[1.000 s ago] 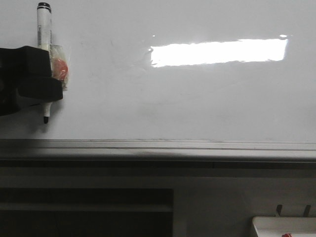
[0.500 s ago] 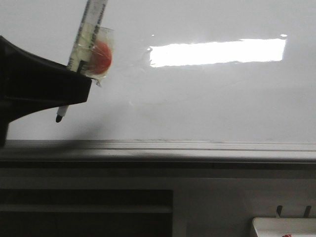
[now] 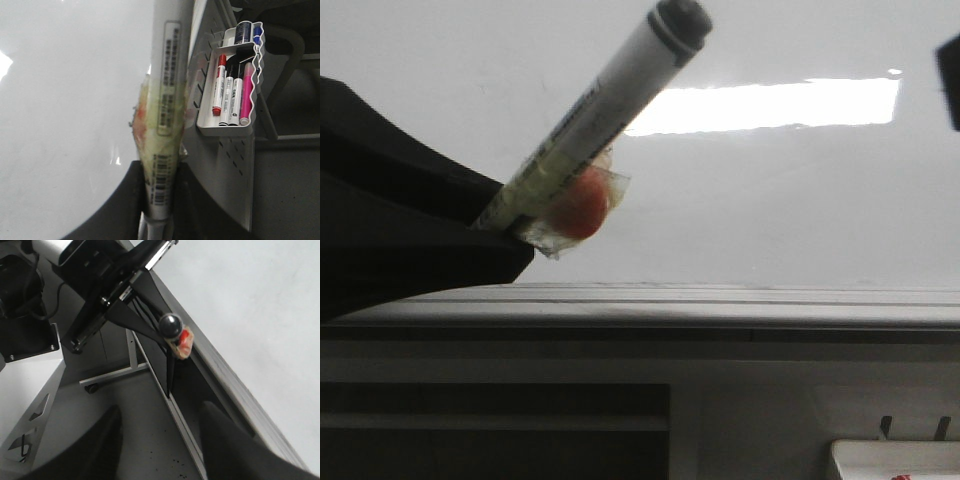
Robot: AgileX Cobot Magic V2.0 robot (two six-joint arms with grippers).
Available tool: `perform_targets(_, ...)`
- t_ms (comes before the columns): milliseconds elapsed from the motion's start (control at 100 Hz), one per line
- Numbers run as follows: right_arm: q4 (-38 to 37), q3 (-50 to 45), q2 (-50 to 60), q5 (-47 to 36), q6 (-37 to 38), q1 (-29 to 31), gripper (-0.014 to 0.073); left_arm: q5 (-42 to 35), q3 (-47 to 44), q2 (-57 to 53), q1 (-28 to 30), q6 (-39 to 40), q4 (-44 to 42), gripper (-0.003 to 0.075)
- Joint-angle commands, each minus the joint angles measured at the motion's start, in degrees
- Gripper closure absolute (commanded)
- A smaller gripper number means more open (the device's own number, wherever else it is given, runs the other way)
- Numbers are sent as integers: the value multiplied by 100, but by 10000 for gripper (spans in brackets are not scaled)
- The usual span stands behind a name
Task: Write number 2 on whiteboard
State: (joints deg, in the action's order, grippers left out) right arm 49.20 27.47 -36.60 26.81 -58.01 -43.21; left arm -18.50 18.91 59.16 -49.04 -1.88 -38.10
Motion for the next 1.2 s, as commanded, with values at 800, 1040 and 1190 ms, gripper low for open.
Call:
perform_targets(800, 179, 1742, -2717, -213, -402, -578, 449, -394, 141, -82, -45, 61, -189, 741)
perform_targets(1040, 121, 1742, -2717, -213, -402, -578, 669, -323, 153, -82, -45, 61, -29, 740)
perform_targets(1190, 121, 1742, -2717, -125, -402, -578, 669, -225, 151, -132, -45, 61, 353, 606)
